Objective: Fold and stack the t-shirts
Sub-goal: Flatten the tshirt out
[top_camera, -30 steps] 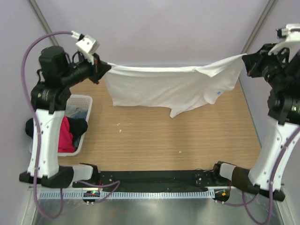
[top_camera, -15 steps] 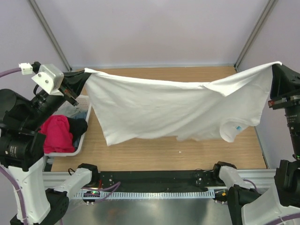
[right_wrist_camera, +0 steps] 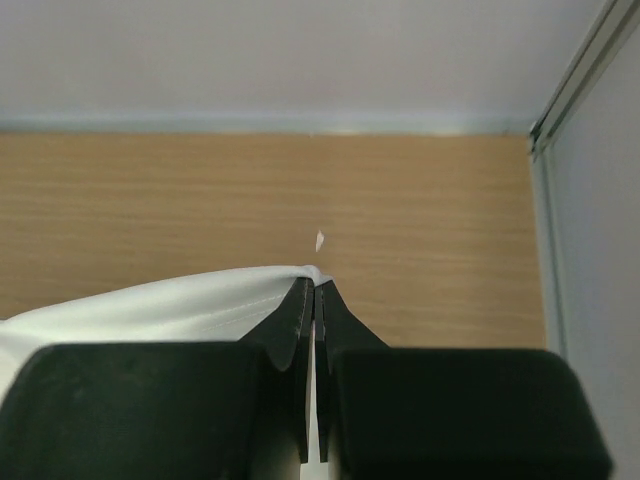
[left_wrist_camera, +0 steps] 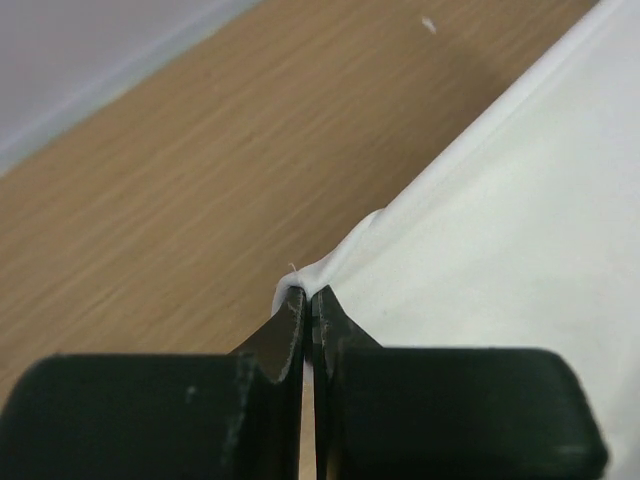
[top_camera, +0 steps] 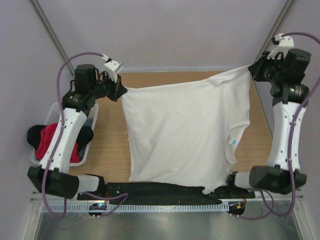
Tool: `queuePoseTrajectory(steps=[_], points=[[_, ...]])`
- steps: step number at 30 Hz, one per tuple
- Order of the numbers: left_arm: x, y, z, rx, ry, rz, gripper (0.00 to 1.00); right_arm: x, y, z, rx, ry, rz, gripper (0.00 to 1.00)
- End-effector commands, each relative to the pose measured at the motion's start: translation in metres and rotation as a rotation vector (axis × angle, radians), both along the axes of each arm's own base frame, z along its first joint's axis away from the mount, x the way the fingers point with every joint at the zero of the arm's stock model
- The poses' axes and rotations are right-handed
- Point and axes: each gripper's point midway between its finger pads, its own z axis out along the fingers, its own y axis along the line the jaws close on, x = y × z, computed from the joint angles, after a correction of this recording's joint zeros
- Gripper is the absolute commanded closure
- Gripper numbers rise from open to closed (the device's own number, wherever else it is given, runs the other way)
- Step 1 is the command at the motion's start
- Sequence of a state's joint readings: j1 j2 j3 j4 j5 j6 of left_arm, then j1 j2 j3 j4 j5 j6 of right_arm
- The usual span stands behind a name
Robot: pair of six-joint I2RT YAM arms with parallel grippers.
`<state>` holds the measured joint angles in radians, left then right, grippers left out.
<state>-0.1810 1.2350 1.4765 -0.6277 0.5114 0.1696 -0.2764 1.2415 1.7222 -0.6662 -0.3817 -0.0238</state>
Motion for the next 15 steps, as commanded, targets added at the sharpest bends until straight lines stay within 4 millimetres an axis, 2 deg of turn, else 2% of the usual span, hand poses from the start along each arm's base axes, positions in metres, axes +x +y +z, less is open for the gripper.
queuePoseTrajectory(steps=[1,3,4,5,6,7,8,9,10,11,12,13,14,15], points=[[0.037,-0.011,-0.058,0.020,0.105,-0.046,1.00,0.057,-0.005,-0.079,0.026,0.158,0.055,0.99],[0.055,-0.016,-0.089,0.027,0.170,-0.057,1.00,0.081,0.001,-0.116,0.020,0.237,0.079,0.99],[0.068,-0.018,-0.103,0.031,0.188,-0.058,1.00,0.104,0.002,-0.153,0.017,0.302,0.094,0.99],[0.084,-0.020,-0.137,0.051,0.260,-0.054,1.00,0.115,0.004,-0.168,0.005,0.323,0.102,0.99],[0.099,-0.021,-0.143,0.058,0.266,-0.053,1.00,0.130,0.010,-0.179,-0.018,0.339,0.105,0.99],[0.110,-0.022,-0.156,0.072,0.288,-0.054,1.00,0.151,0.011,-0.212,-0.013,0.398,0.115,0.99],[0.121,-0.023,-0.166,0.078,0.310,-0.047,1.00,0.164,0.012,-0.228,-0.011,0.427,0.119,0.99],[0.137,-0.022,-0.202,0.093,0.388,-0.043,1.00,0.177,0.013,-0.237,-0.015,0.443,0.122,0.99],[0.154,-0.023,-0.191,0.093,0.369,-0.038,1.00,0.197,0.012,-0.217,-0.043,0.401,0.113,0.99],[0.167,-0.019,-0.200,0.093,0.388,-0.024,1.00,0.216,0.010,-0.259,-0.049,0.473,0.113,0.99],[0.175,-0.018,-0.227,0.097,0.455,-0.017,1.00,0.229,0.007,-0.262,-0.078,0.472,0.116,0.99],[0.184,-0.016,-0.234,0.095,0.464,-0.010,1.00,0.249,0.006,-0.238,-0.099,0.424,0.108,0.99],[0.201,-0.013,-0.218,0.083,0.419,0.002,1.00,0.264,0.003,-0.276,-0.096,0.484,0.105,0.99],[0.207,-0.012,-0.236,0.090,0.446,0.003,1.00,0.283,0.001,-0.245,-0.111,0.399,0.090,0.99]])
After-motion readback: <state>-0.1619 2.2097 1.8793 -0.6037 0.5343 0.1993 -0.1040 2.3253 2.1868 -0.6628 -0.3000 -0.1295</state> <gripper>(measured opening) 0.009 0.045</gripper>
